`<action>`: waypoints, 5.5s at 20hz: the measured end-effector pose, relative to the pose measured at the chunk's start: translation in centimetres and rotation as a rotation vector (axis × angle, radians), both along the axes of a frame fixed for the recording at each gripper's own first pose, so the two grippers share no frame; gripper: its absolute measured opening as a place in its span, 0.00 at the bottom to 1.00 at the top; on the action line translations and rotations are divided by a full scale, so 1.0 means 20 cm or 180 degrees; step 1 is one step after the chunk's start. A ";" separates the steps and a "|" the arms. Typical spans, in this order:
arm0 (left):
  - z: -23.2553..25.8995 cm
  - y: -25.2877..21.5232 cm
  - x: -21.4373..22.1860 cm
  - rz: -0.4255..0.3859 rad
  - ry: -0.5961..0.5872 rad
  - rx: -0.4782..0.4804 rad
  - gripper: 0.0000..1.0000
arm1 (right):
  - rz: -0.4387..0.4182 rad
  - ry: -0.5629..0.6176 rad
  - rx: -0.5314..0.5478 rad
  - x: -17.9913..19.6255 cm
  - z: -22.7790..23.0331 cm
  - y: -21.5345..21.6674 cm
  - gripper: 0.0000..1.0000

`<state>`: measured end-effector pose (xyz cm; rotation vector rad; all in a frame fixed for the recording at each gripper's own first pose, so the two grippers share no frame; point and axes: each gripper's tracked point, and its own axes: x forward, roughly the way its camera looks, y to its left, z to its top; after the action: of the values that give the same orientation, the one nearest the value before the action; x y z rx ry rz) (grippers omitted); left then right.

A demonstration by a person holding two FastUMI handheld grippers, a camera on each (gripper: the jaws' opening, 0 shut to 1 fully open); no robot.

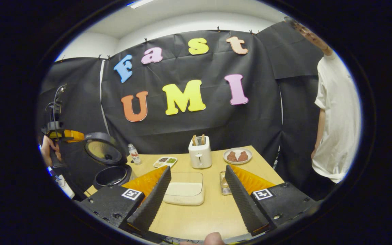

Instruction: Close the left gripper, press the button to open the rice cooker; take a wooden spoon from the chopstick holder with the right hand, scoop a spoonful of rice and pour it into the rice cooker, then put the wooden spoon back into the chopstick holder.

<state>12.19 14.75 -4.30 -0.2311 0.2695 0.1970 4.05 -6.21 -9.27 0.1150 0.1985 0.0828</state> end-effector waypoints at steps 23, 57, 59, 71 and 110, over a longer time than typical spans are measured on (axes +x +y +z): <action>0.24 -0.22 -0.38 -0.0062 -0.0721 0.0655 0.94 | -0.0398 0.0272 -0.0062 0.13 -0.31 -0.28 1.00; 0.02 -0.35 -0.11 0.0356 -0.0311 0.0828 0.94 | -0.0520 0.0796 0.0858 1.09 -0.99 -0.58 0.27; 0.02 -0.33 -0.10 0.0380 -0.0318 0.0809 0.95 | -0.0412 0.0824 0.0856 1.13 -0.96 -0.56 0.24; -0.02 -0.31 -0.15 0.0543 -0.0315 0.0823 0.95 | -0.0236 0.0874 0.0734 1.16 -0.74 -0.59 0.11; -0.08 0.19 -0.31 0.0101 -0.0312 0.0701 0.94 | 0.0253 0.1017 -0.0524 1.08 -0.98 0.64 0.11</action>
<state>6.05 18.51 -5.91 -0.0265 0.1453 0.2443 25.61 6.66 -28.91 -0.0448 0.5278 0.1268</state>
